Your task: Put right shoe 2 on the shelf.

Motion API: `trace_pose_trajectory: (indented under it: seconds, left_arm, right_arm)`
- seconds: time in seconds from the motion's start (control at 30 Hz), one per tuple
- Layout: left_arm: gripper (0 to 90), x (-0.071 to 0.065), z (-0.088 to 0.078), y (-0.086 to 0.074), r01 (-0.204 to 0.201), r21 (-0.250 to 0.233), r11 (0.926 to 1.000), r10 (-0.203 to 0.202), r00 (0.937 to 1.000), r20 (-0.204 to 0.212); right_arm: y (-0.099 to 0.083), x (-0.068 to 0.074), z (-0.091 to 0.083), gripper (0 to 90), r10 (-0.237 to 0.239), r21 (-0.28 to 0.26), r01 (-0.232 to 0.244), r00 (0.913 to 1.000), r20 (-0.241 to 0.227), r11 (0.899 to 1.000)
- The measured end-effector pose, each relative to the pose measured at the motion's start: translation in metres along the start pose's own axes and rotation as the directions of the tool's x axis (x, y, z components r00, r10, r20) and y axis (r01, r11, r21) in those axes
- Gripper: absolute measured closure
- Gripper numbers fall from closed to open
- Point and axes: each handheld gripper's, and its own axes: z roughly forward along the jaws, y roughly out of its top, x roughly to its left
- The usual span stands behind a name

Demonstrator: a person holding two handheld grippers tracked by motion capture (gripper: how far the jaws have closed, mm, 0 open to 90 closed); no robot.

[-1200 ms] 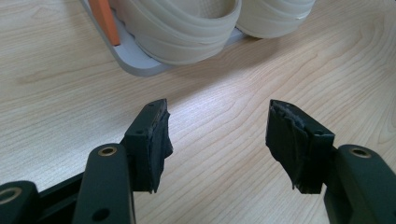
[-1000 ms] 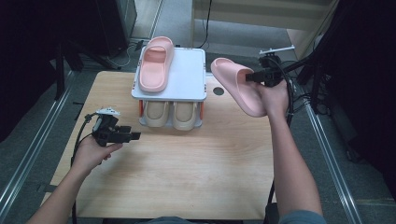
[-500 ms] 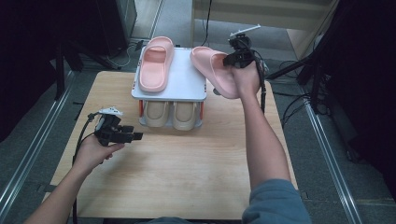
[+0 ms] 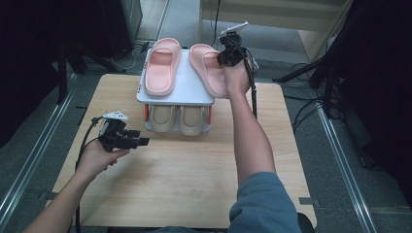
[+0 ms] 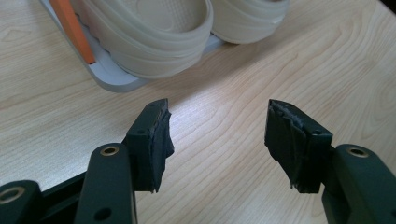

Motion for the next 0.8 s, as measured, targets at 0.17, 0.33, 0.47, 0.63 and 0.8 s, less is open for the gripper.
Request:
trace_pose_trajectory:
  seconds: [0.17, 0.33, 0.47, 0.63, 0.8]
  left_arm:
    - [40.7, 0.0, 0.002, 0.0, -0.002, 0.01, 0.9999, 0.002, 1.0, -0.003]
    - [40.7, -0.003, 0.004, 0.001, -0.011, 0.016, 0.9998, 0.011, 0.9999, -0.002]
    - [40.7, -0.004, 0.006, 0.001, -0.012, 0.021, 0.9997, 0.012, 0.9999, -0.003]
    - [41.0, -0.005, 0.007, 0.002, -0.021, 0.024, 0.9995, 0.021, 0.9998, -0.004]
    - [41.0, -0.004, 0.008, 0.003, -0.024, 0.028, 0.9993, 0.024, 0.9997, 0.001]
  right_arm:
    - [-0.004, 0.006, -0.003, 69.2, -0.021, -0.006, 0.021, 0.9995, -0.026, 1.0]
    - [-0.011, 0.002, -0.011, 67.8, -0.014, -0.018, 0.012, 0.9964, -0.084, 1.0]
    - [-0.016, 0.001, -0.015, 67.8, 0.001, -0.013, -0.002, 0.9913, -0.131, 1.0]
    - [-0.021, 0.01, -0.017, 65.5, 0.022, -0.005, -0.023, 0.9824, -0.185, 1.0]
    - [-0.025, 0.018, -0.018, 63.1, 0.016, -0.015, -0.02, 0.9759, -0.218, 1.0]
